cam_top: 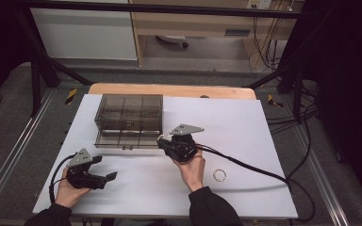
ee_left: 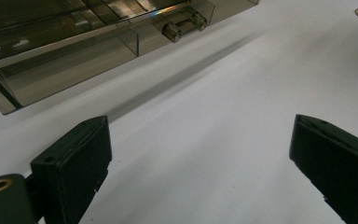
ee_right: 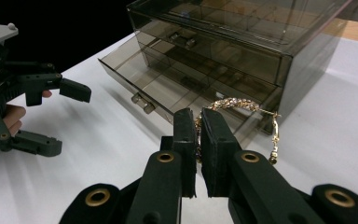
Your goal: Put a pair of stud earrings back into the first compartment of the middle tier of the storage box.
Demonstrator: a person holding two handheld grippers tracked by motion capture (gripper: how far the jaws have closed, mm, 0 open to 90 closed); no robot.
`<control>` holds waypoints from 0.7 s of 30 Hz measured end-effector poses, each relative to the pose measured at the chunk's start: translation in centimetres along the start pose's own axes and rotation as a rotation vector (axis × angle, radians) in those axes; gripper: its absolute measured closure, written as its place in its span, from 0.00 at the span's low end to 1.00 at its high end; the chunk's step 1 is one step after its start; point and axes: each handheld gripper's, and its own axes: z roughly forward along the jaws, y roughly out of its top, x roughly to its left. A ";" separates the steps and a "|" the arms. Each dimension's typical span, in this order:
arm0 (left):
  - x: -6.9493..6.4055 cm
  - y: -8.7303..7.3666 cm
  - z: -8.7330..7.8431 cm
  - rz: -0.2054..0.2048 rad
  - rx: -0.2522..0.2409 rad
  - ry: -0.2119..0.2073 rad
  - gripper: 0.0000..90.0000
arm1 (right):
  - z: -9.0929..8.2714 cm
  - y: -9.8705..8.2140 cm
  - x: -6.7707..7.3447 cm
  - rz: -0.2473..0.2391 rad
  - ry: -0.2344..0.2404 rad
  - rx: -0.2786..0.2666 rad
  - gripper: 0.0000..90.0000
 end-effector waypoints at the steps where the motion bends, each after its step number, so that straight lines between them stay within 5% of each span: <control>1: 0.0 0.0 0.0 0.000 0.000 0.000 0.06 | 0.0 0.0 0.0 0.000 0.000 0.000 0.95; 21: 0.0 0.0 0.0 0.004 0.004 0.001 0.06 | 4.7 2.2 2.8 -0.017 0.028 0.011 0.95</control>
